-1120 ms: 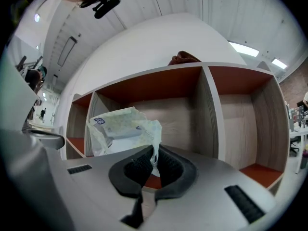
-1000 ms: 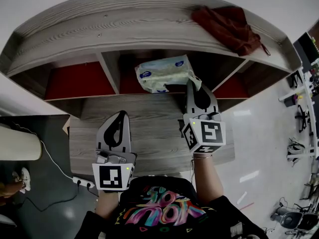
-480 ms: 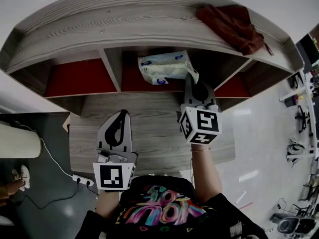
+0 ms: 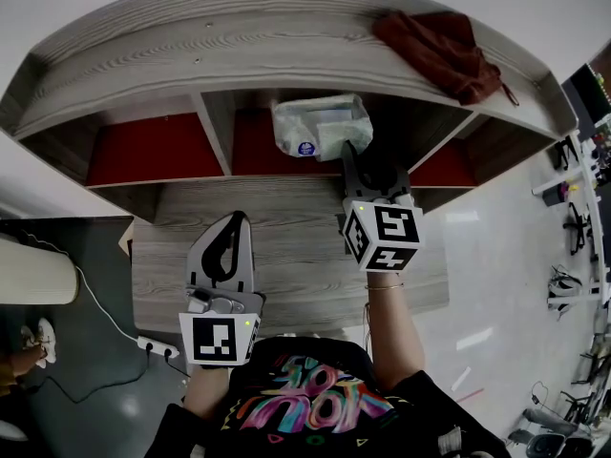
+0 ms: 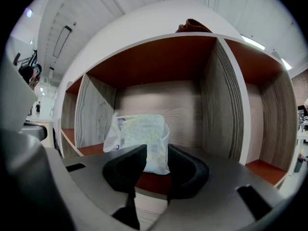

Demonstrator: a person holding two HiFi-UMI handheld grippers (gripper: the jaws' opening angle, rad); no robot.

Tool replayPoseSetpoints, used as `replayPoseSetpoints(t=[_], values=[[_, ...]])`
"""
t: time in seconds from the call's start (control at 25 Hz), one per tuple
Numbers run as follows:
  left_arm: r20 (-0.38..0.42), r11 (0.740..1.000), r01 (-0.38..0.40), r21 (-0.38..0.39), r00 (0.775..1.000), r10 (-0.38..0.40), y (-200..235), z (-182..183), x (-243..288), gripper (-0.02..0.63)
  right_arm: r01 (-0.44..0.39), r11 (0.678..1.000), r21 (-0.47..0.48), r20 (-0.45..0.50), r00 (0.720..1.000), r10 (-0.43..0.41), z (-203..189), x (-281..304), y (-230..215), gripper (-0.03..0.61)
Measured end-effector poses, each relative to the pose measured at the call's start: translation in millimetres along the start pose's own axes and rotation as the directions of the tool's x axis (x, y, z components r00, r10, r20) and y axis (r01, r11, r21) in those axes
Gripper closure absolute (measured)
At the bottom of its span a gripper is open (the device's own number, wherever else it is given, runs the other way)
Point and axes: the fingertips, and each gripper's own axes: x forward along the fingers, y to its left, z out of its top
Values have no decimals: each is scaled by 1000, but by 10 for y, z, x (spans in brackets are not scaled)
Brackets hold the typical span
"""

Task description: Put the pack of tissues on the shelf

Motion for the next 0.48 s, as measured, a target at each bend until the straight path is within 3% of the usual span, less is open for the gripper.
replayPoseSetpoints(t=[0.48], values=[[13, 1000, -8, 5, 1000, 8, 11, 58, -51, 589, -20, 1000, -4, 12, 1000, 20, 32, -74, 13, 394]])
